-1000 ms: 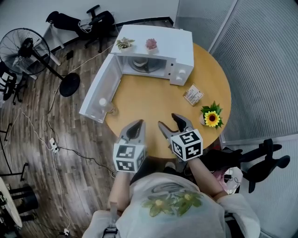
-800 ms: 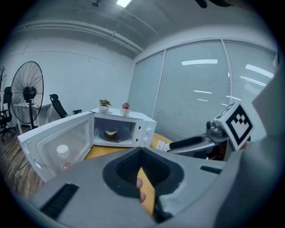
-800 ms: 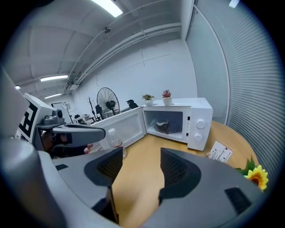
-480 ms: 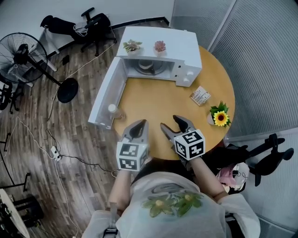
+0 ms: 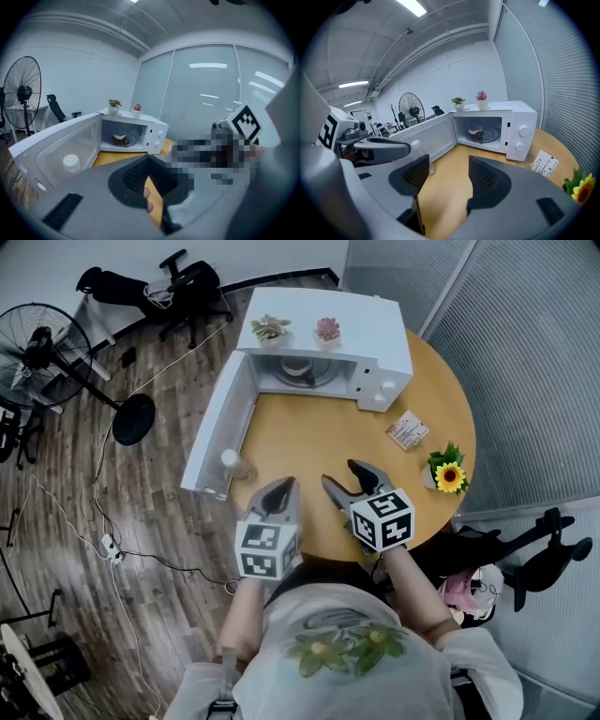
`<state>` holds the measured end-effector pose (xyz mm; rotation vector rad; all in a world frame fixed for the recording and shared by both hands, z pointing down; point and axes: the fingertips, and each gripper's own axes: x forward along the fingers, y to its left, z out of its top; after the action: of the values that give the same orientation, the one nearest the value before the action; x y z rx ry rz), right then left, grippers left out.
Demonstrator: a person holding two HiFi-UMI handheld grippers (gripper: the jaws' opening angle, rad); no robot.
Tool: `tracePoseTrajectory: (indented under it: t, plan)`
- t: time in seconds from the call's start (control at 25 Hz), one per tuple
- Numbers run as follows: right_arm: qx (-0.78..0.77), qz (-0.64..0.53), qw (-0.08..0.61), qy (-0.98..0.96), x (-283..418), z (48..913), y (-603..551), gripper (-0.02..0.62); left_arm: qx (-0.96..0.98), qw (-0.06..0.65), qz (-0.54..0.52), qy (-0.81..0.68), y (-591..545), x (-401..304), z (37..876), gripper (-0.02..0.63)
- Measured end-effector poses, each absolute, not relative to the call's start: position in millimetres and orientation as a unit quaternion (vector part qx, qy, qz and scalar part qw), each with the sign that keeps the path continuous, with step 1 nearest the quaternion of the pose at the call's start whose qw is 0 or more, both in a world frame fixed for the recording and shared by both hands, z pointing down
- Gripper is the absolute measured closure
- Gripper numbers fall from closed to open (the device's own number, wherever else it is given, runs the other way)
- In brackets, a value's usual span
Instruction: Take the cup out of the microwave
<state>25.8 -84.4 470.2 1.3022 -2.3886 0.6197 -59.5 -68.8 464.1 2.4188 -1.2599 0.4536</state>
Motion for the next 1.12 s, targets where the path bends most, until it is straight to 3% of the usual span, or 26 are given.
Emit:
tracePoseTrajectory:
  t: [1.12]
  plan:
    - [0.466,0.177,0.209,-0.841,23,486,-293,0.337,0.849,0.241,0.172,-0.437,-176,-32,501,0.604]
